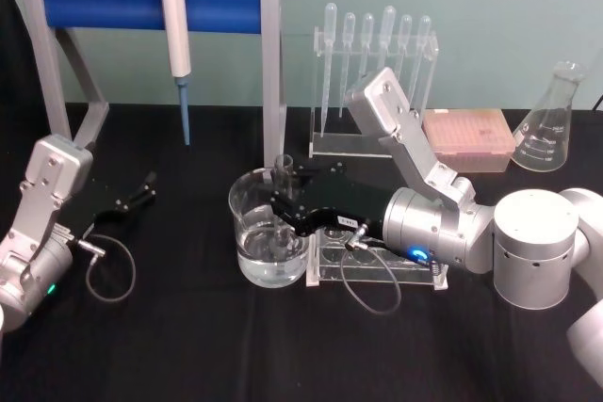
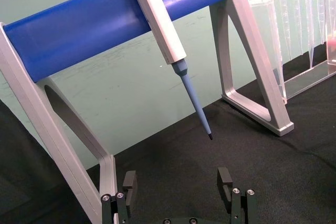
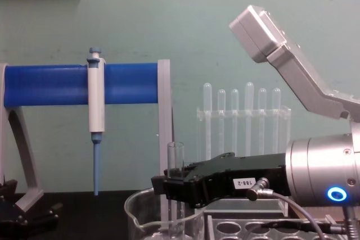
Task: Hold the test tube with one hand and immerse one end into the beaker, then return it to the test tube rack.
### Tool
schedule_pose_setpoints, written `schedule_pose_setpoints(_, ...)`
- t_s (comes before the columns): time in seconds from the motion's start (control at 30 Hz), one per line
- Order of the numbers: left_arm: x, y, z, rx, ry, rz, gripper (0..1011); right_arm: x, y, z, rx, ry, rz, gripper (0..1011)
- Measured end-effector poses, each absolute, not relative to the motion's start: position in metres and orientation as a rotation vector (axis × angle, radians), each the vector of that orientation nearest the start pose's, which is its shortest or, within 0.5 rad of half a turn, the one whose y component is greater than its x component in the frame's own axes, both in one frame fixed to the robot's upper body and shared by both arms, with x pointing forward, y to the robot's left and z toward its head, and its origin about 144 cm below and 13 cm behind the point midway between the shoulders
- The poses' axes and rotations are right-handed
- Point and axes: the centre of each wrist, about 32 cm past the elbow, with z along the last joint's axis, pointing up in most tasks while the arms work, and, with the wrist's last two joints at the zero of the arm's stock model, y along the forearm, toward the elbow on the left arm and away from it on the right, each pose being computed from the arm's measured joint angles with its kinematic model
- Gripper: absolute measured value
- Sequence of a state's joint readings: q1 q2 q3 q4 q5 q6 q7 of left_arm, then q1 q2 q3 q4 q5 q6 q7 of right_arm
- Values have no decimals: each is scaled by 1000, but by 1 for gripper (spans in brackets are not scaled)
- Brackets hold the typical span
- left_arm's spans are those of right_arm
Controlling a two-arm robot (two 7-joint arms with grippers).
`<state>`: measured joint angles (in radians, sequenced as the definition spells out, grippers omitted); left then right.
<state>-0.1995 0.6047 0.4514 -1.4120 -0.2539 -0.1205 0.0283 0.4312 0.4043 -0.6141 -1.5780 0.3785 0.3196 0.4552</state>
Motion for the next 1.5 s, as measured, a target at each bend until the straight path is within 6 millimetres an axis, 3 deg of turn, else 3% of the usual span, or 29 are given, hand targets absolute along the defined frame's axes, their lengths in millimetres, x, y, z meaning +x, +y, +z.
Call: schedule_pose_setpoints(1.5,489,310,1140,304,-285,1248,1000,521,-170,1235,-259,-21,-588,228)
